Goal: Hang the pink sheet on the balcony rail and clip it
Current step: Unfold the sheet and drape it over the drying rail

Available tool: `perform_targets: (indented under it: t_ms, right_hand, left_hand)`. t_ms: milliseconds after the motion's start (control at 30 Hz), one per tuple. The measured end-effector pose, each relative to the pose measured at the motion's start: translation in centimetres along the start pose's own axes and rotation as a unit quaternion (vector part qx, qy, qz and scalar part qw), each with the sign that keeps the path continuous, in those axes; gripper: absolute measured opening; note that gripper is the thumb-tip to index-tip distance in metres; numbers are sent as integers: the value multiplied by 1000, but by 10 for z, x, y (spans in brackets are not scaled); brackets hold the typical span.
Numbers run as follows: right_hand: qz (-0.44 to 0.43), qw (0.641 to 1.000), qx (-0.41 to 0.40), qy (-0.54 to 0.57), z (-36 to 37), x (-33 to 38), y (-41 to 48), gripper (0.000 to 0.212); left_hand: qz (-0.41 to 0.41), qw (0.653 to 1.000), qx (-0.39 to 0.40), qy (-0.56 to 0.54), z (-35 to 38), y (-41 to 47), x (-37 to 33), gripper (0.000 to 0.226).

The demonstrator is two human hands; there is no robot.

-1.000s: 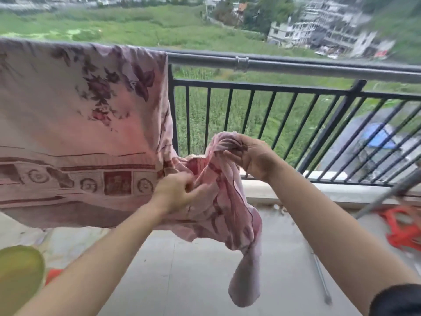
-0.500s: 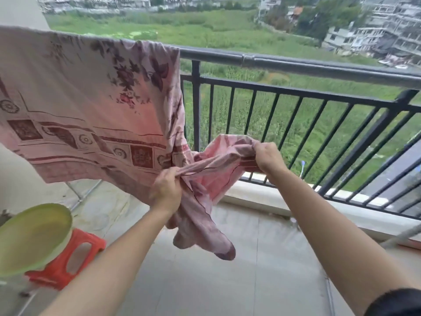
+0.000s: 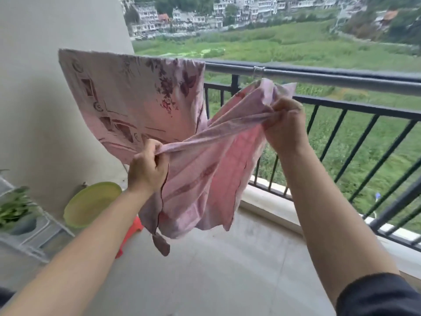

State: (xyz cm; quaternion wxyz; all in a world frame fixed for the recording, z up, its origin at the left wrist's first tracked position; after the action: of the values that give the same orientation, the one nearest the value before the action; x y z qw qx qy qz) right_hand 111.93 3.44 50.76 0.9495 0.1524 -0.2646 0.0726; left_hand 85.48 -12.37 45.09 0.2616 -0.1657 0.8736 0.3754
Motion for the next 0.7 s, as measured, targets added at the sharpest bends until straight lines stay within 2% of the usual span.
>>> perform_targets:
  t_ms: [33, 100, 167, 233, 333, 367, 400, 467, 533, 567, 600, 633, 667, 700]
  right_hand:
    - [-2, 999, 12, 49, 1, 3, -4, 28]
    - [38, 996, -32, 79, -14, -8, -15, 28]
    - [125, 988, -95, -4, -32, -25, -29, 26]
    - [183, 975, -88, -90, -42, -19, -39, 24]
    - [153, 974, -29, -162, -42, 6, -37, 18]
    - [137, 978, -6, -158, -38, 11, -37, 21]
    - [122, 981, 9, -151, -33, 14, -37, 28]
    - [110, 983, 51, -136, -14, 14, -43, 42]
    - [116, 967, 140, -177, 11, 9, -57, 44]
    - [123, 952, 194, -204, 22, 7, -65, 44]
    - [131, 935, 243, -220, 28, 5, -70, 45]
    - [139, 922, 283, -224, 32, 4, -75, 46]
    - [139, 917, 300, -223, 30, 3, -77, 50]
    - [130, 919, 297, -226, 28, 4, -78, 53]
  left_hand:
    - [-15, 1000, 11, -2, 1, -2, 0, 18]
    - [-74, 996, 30, -37, 6, -5, -6, 17]
    - [-120, 985, 79, -94, 13, -7, -8, 16]
    - [-129, 965, 194, -124, 23, -9, -11, 19]
    - [-142, 889, 414, -138, 36, -23, -22, 15]
    - [-142, 879, 438, -127, 40, -26, -24, 28]
    - [-132, 888, 428, -105, 44, -27, -26, 52]
    - [-105, 931, 350, -3, 48, -28, -36, 92]
    - [-84, 958, 274, 21, 54, -31, -53, 103]
    - [-81, 963, 259, -5, 57, -32, -62, 98]
    - [-76, 966, 243, -36, 61, -32, -70, 80]
    - [-69, 971, 220, -64, 62, -30, -77, 53]
    - [-52, 979, 181, -77, 60, -25, -81, 30]
    - [-45, 985, 139, -91, 54, -18, -82, 21]
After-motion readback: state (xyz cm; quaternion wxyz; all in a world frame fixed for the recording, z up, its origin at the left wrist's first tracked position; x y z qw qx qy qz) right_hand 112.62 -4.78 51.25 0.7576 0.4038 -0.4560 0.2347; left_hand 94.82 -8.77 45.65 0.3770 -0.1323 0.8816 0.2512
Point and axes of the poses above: each hand's wrist, its own y-axis towards the middle knuckle, its own z-axis out of the palm, x = y × z, the point moved 2 cm from there along y, towards the middle knuckle, and after that the axes turned 8 degrees about -z, right-handed, at the moved point
